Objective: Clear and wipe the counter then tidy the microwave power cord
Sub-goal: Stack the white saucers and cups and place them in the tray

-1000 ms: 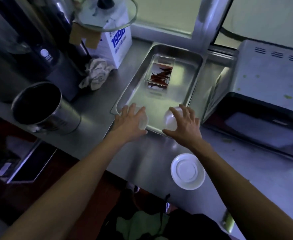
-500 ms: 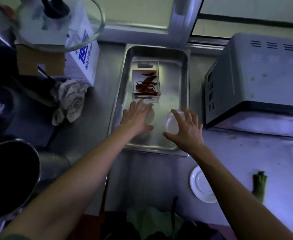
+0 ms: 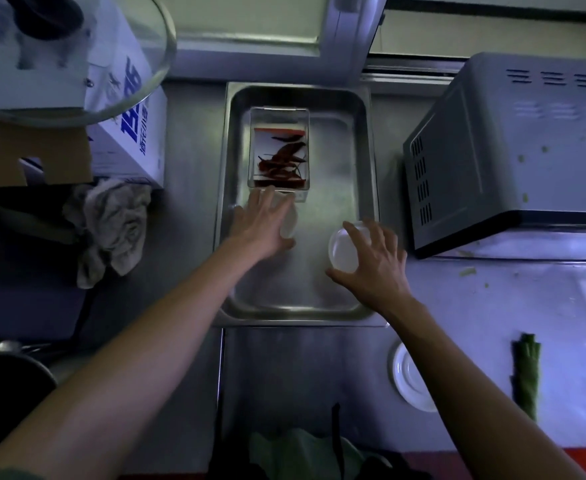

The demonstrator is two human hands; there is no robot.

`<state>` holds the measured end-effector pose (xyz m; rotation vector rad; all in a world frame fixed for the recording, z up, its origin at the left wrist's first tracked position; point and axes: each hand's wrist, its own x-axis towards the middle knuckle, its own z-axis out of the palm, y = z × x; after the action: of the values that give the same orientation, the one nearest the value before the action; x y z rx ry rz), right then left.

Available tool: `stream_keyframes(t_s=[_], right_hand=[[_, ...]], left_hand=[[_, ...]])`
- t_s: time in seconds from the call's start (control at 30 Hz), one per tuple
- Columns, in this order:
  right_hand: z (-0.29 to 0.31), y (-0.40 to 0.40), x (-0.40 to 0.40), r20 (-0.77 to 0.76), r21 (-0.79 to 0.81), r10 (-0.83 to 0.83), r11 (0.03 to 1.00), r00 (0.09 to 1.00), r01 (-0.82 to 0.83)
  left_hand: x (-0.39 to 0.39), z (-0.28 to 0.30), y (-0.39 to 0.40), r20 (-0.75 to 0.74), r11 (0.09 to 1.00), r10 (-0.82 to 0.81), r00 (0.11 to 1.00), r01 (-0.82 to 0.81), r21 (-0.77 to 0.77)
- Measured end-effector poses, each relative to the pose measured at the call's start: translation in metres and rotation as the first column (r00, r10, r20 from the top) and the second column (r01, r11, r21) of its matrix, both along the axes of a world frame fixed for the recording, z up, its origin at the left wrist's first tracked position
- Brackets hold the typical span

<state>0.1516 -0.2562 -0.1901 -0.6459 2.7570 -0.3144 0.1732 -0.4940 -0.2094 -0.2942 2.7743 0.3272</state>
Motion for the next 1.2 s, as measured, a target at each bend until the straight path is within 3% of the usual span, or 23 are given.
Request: stream_keyframes(t_s=[0.5,0.9,1.07,1.2], right_hand=[[-0.012,-0.040,-0.016,0.030,0.015,0.031,0.999,0.999,-0.031],[-0.016,-0.049,-0.021,0.039,0.003,0.061,0.998,0.997,-0.061],[-0.014,-0.067,-0.026,0.024,-0.012,0.109,0.994,0.994,-0.109],[-0.014,-0.097,-0.029,-0.015,-0.049,0.180,0.982,0.984,-0.180]], left_hand=[[-0.027,-0.027,-0.029,-0.068,0.998,0.017,0.998,-0.021,-0.062],[0.008,-0.035,-0.022,-0.009,0.997,0.055,0.998,-0.054,0.052],[0.027,-0.024,-0.031,-0.126,1.000,0.011,0.992,-0.011,0.003],[0.048,-0.013,-0.042,-0.259,0.998,0.066,0.964,-0.068,0.001]])
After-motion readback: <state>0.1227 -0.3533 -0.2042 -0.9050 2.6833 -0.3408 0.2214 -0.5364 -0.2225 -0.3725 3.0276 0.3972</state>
